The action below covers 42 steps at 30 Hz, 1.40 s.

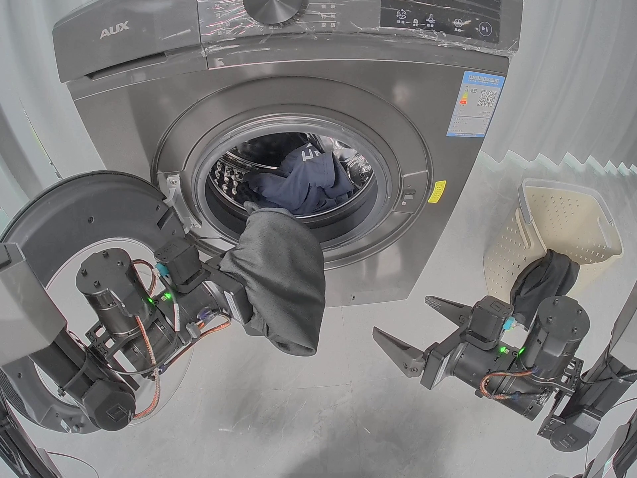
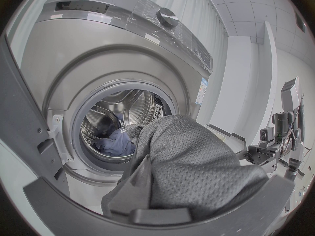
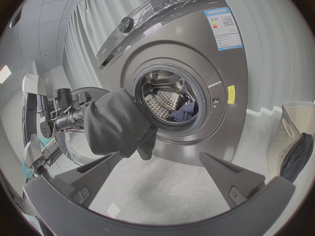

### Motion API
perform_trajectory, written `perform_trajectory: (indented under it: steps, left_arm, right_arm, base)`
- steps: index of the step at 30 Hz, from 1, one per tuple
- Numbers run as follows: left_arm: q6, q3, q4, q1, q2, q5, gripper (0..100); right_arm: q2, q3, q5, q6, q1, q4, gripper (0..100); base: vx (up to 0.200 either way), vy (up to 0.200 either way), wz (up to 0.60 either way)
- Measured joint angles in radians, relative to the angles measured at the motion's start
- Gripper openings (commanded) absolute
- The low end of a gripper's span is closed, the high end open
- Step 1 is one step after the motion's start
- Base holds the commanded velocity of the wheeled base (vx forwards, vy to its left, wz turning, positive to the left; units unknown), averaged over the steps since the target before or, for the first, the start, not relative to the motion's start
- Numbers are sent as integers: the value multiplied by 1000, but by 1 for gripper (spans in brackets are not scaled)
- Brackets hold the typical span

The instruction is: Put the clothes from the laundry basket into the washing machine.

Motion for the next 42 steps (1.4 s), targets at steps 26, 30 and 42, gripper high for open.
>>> perform_trajectory:
  steps: [26,30,42]
  left_arm:
    - [14,2,-1,-27,39,2,0]
    - [13,4,-1,-59,46,2,0]
    - [-4,-179,3,-82,243,4,0]
  right_arm:
    - [-6,22,0,4,18,2,100]
    - [-7,24,-1,7,29,2,100]
    - [-22,36,-10,11,80,7,100]
  base:
    - [85,0,0]
    - [0,0,0]
    - [0,0,0]
